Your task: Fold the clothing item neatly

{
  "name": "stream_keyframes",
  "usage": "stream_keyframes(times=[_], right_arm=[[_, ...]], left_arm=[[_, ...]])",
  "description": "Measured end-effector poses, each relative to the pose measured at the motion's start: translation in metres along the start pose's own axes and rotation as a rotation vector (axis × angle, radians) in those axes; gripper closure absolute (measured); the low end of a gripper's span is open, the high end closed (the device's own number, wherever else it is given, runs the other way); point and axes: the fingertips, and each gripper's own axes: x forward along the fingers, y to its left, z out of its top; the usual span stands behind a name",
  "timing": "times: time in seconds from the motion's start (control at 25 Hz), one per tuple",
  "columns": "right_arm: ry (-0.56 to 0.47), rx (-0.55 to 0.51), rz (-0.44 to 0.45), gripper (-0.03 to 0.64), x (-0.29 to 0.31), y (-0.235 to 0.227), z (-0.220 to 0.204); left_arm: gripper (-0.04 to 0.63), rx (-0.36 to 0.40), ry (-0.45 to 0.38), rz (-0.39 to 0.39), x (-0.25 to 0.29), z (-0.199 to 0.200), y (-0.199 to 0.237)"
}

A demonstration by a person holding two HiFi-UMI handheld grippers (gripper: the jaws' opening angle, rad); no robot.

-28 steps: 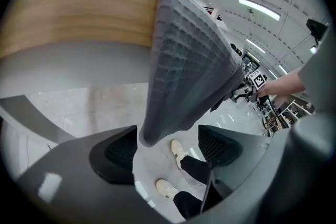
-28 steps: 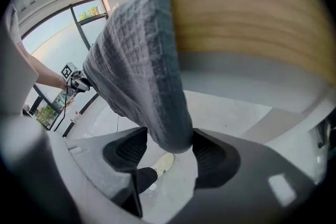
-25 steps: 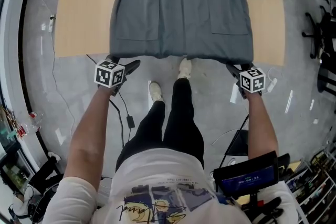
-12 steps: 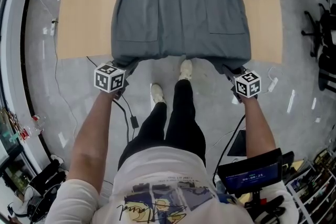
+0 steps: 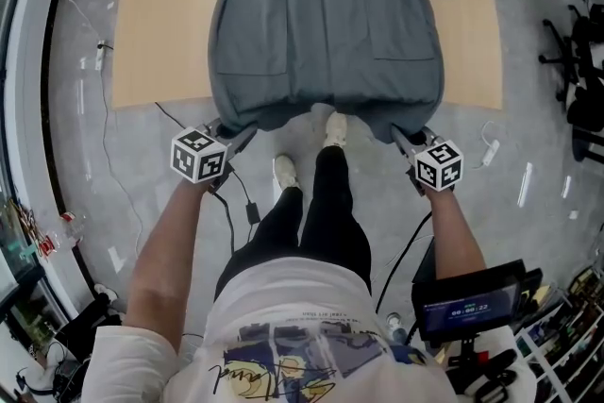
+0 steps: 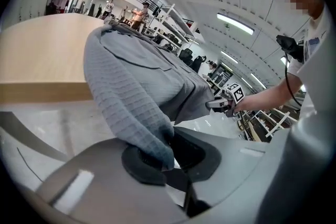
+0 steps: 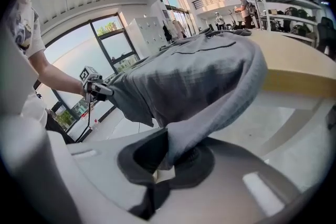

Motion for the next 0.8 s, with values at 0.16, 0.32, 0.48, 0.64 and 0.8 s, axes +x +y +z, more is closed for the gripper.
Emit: stream_keyframes(times=[0.16,0.32,0.48,0.64,0.8], right_arm=[[-0.033,0.009,0.005,0.609,-0.010,0.014,0.005],[-0.049,0.015,0.013,0.609,-0.024,0.030,0.005],[-0.070,0.019,0.025,0.609,-0.035,0.043,0.011],[-0.081,0.010,0.057,0.609,-0.044,0.062,0.020],[-0.108,-0.018,0.083,0.609,-0.056,0.079,0.034]], left_arm=[[0.575,-0.005,-0.015,-0.016,-0.010,0.002,-0.011],[0.575,-0.009,-0.038,-0.039,-0.025,0.003,-0.028],[0.575,-0.003,-0.054,-0.065,-0.037,0.007,-0.041],[0.575,0.007,-0.059,-0.102,-0.050,0.011,-0.054],[0.575,0.017,-0.093,-0.131,-0.066,0.020,-0.064]])
